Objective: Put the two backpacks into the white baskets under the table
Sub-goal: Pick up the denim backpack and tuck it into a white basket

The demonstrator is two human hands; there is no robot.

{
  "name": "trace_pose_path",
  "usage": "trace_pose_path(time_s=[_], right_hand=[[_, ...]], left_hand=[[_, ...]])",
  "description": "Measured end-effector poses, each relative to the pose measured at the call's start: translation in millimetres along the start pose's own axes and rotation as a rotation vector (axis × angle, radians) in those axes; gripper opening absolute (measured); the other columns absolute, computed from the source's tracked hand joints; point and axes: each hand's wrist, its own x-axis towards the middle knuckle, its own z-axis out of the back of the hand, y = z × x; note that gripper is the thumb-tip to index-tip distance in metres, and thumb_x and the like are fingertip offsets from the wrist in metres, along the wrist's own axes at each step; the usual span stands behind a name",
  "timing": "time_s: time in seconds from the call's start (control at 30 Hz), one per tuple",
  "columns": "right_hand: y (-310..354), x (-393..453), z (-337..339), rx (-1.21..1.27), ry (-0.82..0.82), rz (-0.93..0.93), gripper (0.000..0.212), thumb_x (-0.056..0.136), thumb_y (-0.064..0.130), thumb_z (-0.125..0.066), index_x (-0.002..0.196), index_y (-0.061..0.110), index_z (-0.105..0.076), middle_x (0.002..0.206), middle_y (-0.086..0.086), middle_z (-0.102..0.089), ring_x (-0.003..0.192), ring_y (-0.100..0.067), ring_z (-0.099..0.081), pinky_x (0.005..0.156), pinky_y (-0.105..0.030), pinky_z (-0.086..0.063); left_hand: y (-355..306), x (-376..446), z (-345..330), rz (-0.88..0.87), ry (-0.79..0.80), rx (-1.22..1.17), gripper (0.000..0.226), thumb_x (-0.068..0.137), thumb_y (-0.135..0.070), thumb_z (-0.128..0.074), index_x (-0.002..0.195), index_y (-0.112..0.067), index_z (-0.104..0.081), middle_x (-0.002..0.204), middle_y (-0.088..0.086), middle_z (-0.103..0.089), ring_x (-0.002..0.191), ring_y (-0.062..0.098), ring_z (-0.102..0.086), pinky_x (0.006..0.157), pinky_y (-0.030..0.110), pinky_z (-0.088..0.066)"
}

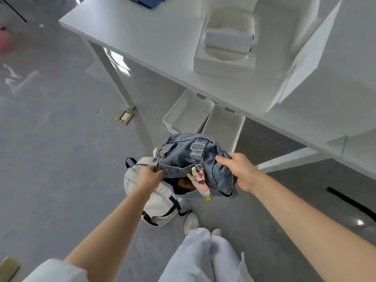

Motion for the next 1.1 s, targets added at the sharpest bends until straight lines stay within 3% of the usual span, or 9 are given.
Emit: trace_pose_path(time_s=[0.1,0.23,0.33,0.43,0.6,0.77,0.9,1.0,1.1], right_hand=[[12,28,-20,-0.178,0.113,0.137,0.017,0.093,0.017,-0.060,0.092,0.003,-0.069,0.084,-0.011,-0.069,0.080,-0.022,-0.065,0.080,-0.036,-0.051],[29,56,-39,-0.415,0.236,0.255,0.028,0.094,0.018,-0.057,0.066,0.013,-0.056,0.054,0.006,-0.046,0.043,0.002,-0.038,0.049,-0.013,-0.032],[32,82,-42,-0.612,0.336,0.366,0.037,0.094,0.018,-0.057,0.058,0.023,-0.046,0.042,0.011,-0.040,0.039,-0.002,-0.032,0.046,-0.016,-0.024],[28,104,-42,-0.757,0.405,0.450,0.021,0.092,0.024,-0.058,0.073,0.017,-0.064,0.054,0.011,-0.050,0.051,-0.002,-0.036,0.054,-0.021,-0.029],[25,145,-42,-0.881,0.505,0.549,0.020,0.090,0.022,-0.062,0.071,0.024,-0.058,0.056,0.015,-0.048,0.052,0.005,-0.047,0.053,-0.014,-0.034],[9,191,-46,-0.808,0.517,0.507,0.004,0.085,0.028,-0.068,0.085,0.025,-0.066,0.064,0.013,-0.057,0.058,0.000,-0.049,0.058,-0.020,-0.038],[-2,224,-50,-0.593,0.629,0.254,0.028,0.089,0.044,-0.060,0.092,0.019,-0.069,0.074,0.008,-0.061,0.066,-0.002,-0.053,0.061,-0.014,-0.039],[-22,279,-47,-0.361,0.348,0.040,0.039,0.093,0.046,-0.051,0.093,0.012,-0.069,0.072,0.000,-0.058,0.068,-0.012,-0.054,0.068,-0.024,-0.046],[-49,343,-45,-0.487,0.079,-0.118,0.061,0.086,0.054,-0.058,0.113,-0.001,-0.060,0.084,-0.007,-0.055,0.073,-0.022,-0.051,0.068,-0.035,-0.046]], left_hand=[[-15,24,0,0.405,0.191,-0.441,0.017,0.087,-0.020,-0.060,0.101,-0.010,-0.057,0.100,0.010,-0.059,0.085,0.026,-0.060,0.072,0.033,-0.049],[-42,48,-5,0.579,0.447,-0.839,0.061,0.090,-0.046,-0.055,0.124,0.002,-0.043,0.125,0.021,-0.051,0.116,0.049,-0.055,0.099,0.058,-0.046],[-62,61,-8,0.645,0.599,-0.964,0.082,0.079,-0.067,-0.056,0.116,0.006,-0.047,0.118,0.025,-0.054,0.116,0.049,-0.053,0.090,0.065,-0.045],[-72,81,-13,0.690,0.687,-0.945,0.090,0.067,-0.070,-0.066,0.121,0.000,-0.053,0.125,0.024,-0.057,0.114,0.047,-0.054,0.081,0.065,-0.047],[-70,116,-39,0.664,0.421,-0.746,0.041,0.089,-0.015,-0.055,0.125,0.002,-0.048,0.115,0.022,-0.065,0.100,0.038,-0.064,0.089,0.055,-0.051],[-48,153,-56,0.570,0.112,-0.870,0.040,0.084,0.008,-0.047,0.125,0.008,-0.047,0.118,0.027,-0.063,0.074,0.036,-0.067,0.046,0.036,-0.056],[-36,164,-54,0.494,0.057,-1.007,0.034,0.086,0.009,-0.050,0.120,0.007,-0.053,0.110,0.024,-0.066,0.082,0.035,-0.066,0.073,0.044,-0.057],[-34,171,-45,0.399,0.038,-1.064,0.023,0.088,0.009,-0.052,0.109,0.005,-0.058,0.093,0.018,-0.067,0.078,0.031,-0.065,0.077,0.043,-0.055],[-33,185,-35,0.321,0.069,-1.067,0.029,0.089,0.005,-0.053,0.118,0.007,-0.058,0.093,0.016,-0.070,0.075,0.028,-0.070,0.074,0.041,-0.059]])
